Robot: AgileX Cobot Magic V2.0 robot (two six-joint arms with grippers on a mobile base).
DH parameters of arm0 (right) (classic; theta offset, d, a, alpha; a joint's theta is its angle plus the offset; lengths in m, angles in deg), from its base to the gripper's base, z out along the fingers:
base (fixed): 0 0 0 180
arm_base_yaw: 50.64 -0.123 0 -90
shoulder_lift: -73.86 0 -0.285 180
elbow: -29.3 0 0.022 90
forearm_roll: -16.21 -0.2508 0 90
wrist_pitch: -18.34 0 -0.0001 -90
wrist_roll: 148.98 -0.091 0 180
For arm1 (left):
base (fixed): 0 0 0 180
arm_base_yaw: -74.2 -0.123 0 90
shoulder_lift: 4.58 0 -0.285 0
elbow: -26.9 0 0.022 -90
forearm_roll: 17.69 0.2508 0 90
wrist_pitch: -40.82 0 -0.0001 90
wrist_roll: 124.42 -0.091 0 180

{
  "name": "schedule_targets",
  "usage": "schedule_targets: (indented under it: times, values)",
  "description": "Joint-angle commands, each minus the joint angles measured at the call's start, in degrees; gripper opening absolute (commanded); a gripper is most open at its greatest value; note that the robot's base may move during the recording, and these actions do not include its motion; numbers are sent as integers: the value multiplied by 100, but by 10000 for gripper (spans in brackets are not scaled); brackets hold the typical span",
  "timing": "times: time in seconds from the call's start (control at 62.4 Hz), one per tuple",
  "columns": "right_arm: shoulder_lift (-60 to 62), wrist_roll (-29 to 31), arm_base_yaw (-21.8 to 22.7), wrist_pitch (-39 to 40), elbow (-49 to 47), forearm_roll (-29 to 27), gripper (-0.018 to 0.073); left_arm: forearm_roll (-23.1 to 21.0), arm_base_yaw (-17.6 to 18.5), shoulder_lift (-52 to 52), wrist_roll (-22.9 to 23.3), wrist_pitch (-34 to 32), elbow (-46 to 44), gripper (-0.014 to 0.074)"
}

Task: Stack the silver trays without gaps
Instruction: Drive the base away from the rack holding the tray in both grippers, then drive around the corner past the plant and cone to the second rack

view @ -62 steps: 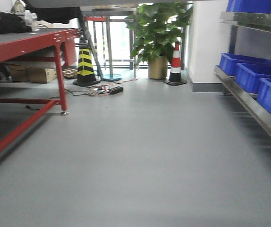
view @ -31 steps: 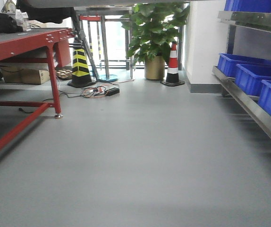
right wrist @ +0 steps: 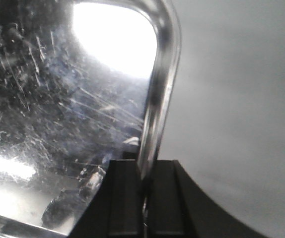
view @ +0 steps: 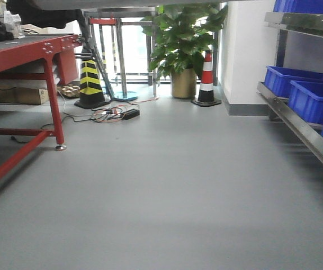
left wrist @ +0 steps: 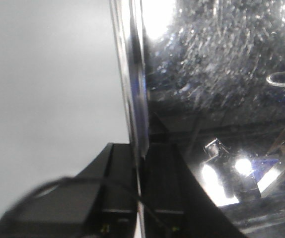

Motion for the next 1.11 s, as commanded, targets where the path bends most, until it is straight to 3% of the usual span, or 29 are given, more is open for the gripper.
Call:
schedule_targets:
  times: [0.0,1.09]
  values:
    - [201,89,16,360,-235,279,55,155,15,-190,-88,-96,-179,-48]
    - [201,89,16,360,-235,279,55,73,15,-190,-88,-96,-179,-48]
